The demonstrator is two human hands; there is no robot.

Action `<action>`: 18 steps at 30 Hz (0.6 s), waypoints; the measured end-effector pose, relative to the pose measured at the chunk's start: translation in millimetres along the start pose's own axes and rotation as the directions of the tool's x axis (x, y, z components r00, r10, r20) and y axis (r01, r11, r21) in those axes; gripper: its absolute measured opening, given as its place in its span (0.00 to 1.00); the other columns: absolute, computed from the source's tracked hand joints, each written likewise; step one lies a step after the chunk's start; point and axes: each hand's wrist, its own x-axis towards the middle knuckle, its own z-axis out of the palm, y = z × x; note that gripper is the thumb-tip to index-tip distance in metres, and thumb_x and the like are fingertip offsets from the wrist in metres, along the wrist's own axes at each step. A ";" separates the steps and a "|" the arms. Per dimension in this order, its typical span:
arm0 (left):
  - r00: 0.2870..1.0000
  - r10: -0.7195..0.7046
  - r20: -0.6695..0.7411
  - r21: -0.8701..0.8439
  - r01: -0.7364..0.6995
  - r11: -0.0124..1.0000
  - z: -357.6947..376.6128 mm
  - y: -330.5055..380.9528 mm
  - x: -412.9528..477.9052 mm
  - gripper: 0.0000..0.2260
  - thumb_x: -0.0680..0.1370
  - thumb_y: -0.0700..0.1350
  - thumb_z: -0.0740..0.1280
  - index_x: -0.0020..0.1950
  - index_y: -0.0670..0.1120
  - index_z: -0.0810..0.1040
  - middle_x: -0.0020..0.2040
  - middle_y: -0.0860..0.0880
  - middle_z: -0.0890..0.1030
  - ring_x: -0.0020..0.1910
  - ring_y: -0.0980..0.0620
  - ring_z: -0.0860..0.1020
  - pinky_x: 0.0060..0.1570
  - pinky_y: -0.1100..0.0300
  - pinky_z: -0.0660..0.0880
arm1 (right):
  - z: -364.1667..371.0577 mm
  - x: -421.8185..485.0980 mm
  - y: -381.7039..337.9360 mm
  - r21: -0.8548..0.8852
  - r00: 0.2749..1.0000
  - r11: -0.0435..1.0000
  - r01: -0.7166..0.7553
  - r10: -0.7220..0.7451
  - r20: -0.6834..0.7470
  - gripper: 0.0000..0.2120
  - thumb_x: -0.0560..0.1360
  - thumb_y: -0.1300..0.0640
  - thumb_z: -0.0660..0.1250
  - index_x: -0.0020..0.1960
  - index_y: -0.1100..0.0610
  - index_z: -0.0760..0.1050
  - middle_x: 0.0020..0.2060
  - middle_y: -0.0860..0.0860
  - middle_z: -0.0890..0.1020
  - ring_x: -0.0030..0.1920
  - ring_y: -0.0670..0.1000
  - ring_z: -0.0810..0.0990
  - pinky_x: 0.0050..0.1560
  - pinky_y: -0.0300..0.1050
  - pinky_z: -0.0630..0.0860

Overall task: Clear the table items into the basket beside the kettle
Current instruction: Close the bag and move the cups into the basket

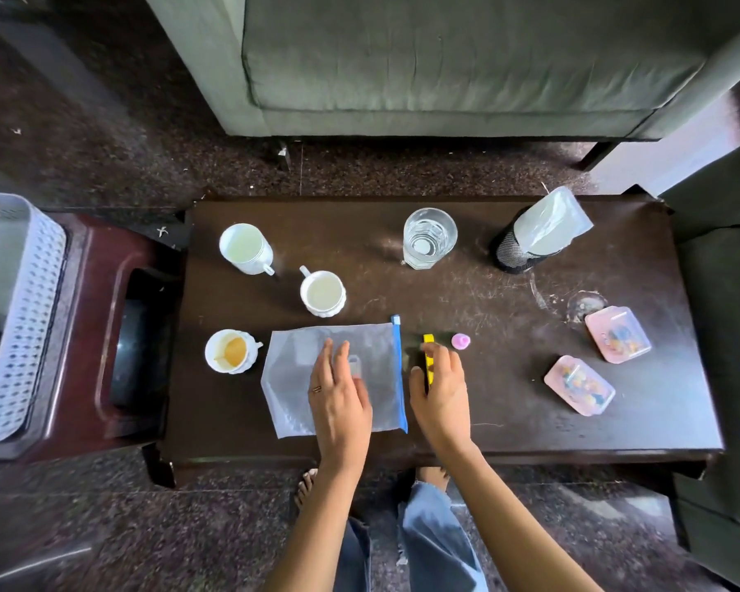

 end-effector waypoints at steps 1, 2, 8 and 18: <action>0.999 0.017 0.038 0.065 -0.019 0.998 1.3 -7.3 -1.2 0.23 0.75 0.38 0.65 0.70 0.45 0.67 0.72 0.43 0.68 0.70 0.45 0.68 0.64 0.51 0.71 | 3.3 -0.7 -3.3 -0.028 0.998 0.998 0.064 -0.063 0.015 0.16 0.75 0.65 0.63 0.61 0.59 0.72 0.54 0.53 0.76 0.53 0.53 0.72 0.48 0.42 0.71; 0.997 0.023 0.077 0.107 -0.032 0.994 2.9 -15.6 -2.3 0.25 0.75 0.39 0.65 0.72 0.45 0.65 0.74 0.42 0.65 0.72 0.44 0.66 0.66 0.51 0.70 | 7.9 -1.7 -6.5 -0.070 0.991 0.989 0.129 -0.126 0.044 0.19 0.73 0.67 0.63 0.63 0.58 0.71 0.55 0.54 0.75 0.54 0.54 0.71 0.51 0.44 0.72; 0.991 -0.044 0.130 0.055 0.037 0.998 -0.3 -40.5 3.3 0.25 0.75 0.39 0.67 0.70 0.42 0.65 0.72 0.39 0.67 0.71 0.41 0.66 0.65 0.46 0.71 | 41.8 -7.7 -15.9 -0.267 0.925 0.892 0.365 -0.315 0.212 0.27 0.67 0.69 0.67 0.65 0.56 0.70 0.57 0.59 0.75 0.51 0.61 0.74 0.51 0.54 0.77; 0.994 -0.099 -0.047 -0.093 0.094 0.991 -42.3 -60.0 46.1 0.22 0.76 0.41 0.66 0.68 0.41 0.67 0.70 0.38 0.67 0.71 0.41 0.67 0.66 0.47 0.70 | 69.9 34.2 -85.1 -0.150 0.934 0.927 0.343 -0.320 0.156 0.26 0.68 0.64 0.70 0.65 0.60 0.69 0.58 0.58 0.73 0.53 0.58 0.70 0.55 0.50 0.72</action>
